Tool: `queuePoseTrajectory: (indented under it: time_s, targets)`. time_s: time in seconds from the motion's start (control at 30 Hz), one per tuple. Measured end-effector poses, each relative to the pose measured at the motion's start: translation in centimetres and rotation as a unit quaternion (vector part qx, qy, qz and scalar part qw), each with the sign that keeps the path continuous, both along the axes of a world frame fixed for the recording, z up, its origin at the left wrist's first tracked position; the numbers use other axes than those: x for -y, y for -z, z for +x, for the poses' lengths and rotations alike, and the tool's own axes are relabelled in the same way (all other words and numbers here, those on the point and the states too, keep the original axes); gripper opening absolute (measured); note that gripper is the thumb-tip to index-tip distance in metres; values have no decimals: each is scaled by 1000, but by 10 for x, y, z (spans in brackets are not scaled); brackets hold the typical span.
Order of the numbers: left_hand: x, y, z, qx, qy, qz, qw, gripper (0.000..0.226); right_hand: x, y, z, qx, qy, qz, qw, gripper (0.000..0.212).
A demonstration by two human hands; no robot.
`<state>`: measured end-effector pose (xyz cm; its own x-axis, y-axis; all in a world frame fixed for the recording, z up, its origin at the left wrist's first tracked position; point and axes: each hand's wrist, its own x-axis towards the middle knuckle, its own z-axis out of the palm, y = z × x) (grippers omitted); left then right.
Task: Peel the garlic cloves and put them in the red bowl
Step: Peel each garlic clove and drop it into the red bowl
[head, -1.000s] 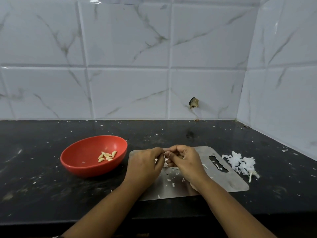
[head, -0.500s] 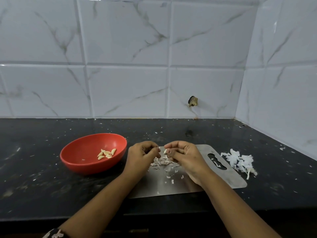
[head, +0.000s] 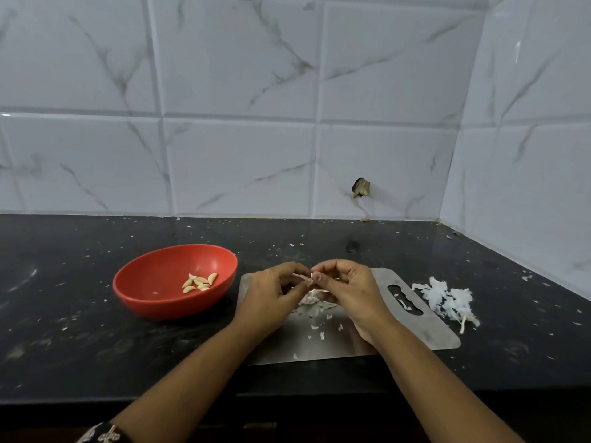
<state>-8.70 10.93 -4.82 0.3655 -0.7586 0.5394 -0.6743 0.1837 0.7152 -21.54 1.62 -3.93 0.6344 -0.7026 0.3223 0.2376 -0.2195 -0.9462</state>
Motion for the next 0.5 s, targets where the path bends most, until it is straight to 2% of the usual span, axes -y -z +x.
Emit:
queuePoseTrajectory:
  time_s: [0.1,0.17,0.3,0.4,0.5]
  targets:
    - [1,0,2,15,-12,-19,1000,7,-2,0,0,13,-7,27,1000,18]
    - [1,0,4,27,-19,-27,999,7,-3,-1,0,5,-8,34,999,16]
    - [0,-1,3,39,-32,-49,998,18,-3,-1,1,-30,-14,14,999,9]
    - [-1,-2,2,60,-20,-59,996,31,-4,-2,1,-43,-32,28,998,11]
    - [-1,-2,0,73,-22,-59,995,32,-4,-2,-1,-49,-57,54,996,14]
